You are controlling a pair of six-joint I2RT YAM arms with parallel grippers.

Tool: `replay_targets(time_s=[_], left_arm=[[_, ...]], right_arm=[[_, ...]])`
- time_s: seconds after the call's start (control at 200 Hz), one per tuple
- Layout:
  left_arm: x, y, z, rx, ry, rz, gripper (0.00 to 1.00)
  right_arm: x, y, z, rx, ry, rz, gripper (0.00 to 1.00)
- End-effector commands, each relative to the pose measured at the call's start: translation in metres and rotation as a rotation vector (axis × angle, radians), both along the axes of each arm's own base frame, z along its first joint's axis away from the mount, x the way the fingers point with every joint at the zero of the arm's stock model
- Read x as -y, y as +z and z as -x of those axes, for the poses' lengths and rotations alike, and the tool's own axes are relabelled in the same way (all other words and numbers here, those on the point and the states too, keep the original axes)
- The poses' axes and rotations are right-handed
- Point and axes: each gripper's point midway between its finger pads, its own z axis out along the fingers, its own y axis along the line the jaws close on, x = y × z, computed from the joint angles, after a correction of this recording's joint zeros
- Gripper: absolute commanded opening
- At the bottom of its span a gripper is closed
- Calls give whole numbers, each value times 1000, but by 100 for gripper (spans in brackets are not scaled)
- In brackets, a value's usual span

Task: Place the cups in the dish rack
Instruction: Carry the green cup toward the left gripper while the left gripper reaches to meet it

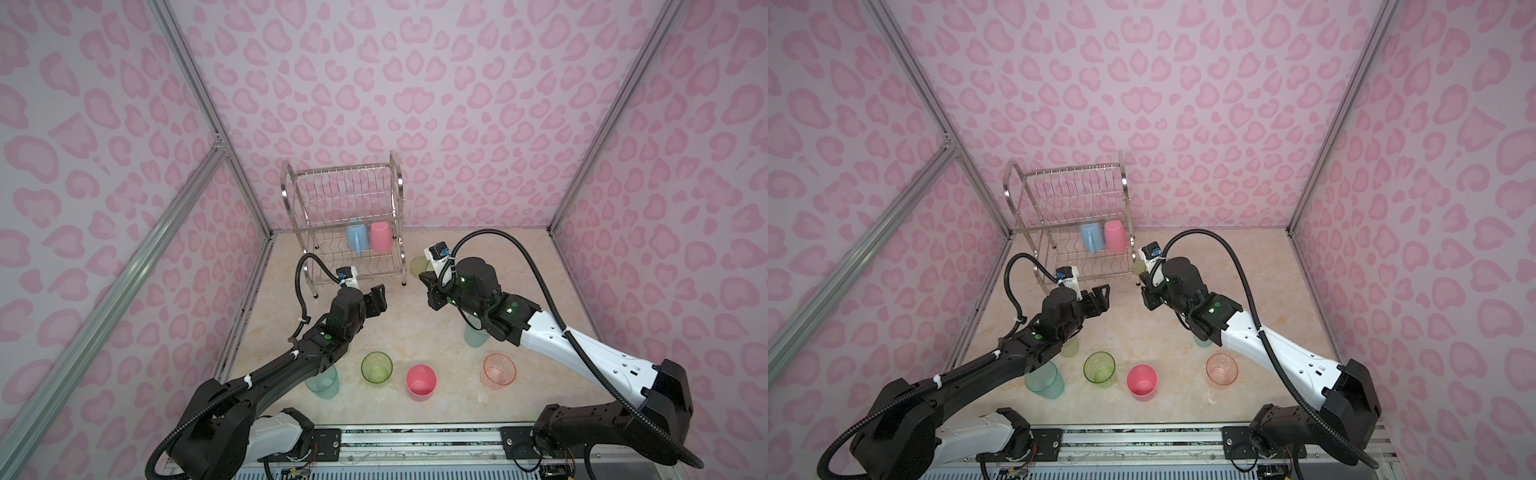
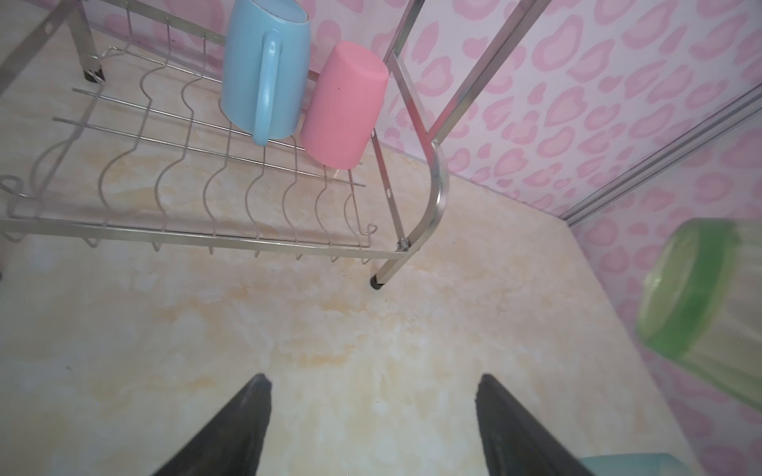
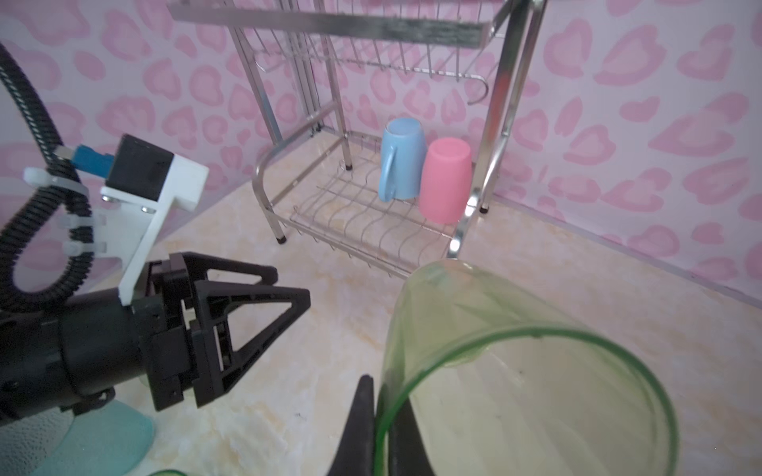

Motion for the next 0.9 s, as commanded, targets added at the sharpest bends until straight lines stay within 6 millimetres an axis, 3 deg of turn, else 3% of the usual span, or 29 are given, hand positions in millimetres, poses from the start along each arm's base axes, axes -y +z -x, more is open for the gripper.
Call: replay_targets(time_s=[0.0, 0.165, 0.285, 0.455, 0.635, 0.895], left_arm=[[6, 9, 3, -92, 6, 266, 81], [2, 32, -2, -127, 21, 514, 84], [0, 51, -6, -141, 33, 650, 88], [9, 64, -15, -227, 2, 817, 92], [23, 80, -22, -263, -46, 901, 91], [26, 90, -25, -237, -57, 962, 91]], right_arm=[[-4, 59, -16, 149, 23, -297, 0], [12, 73, -19, 195, 30, -509, 0], [8, 67, -21, 197, 55, -570, 0], [1, 63, -24, 184, 113, -711, 0], [-13, 54, -29, 122, 173, -770, 0], [-32, 42, -33, 19, 258, -863, 0]])
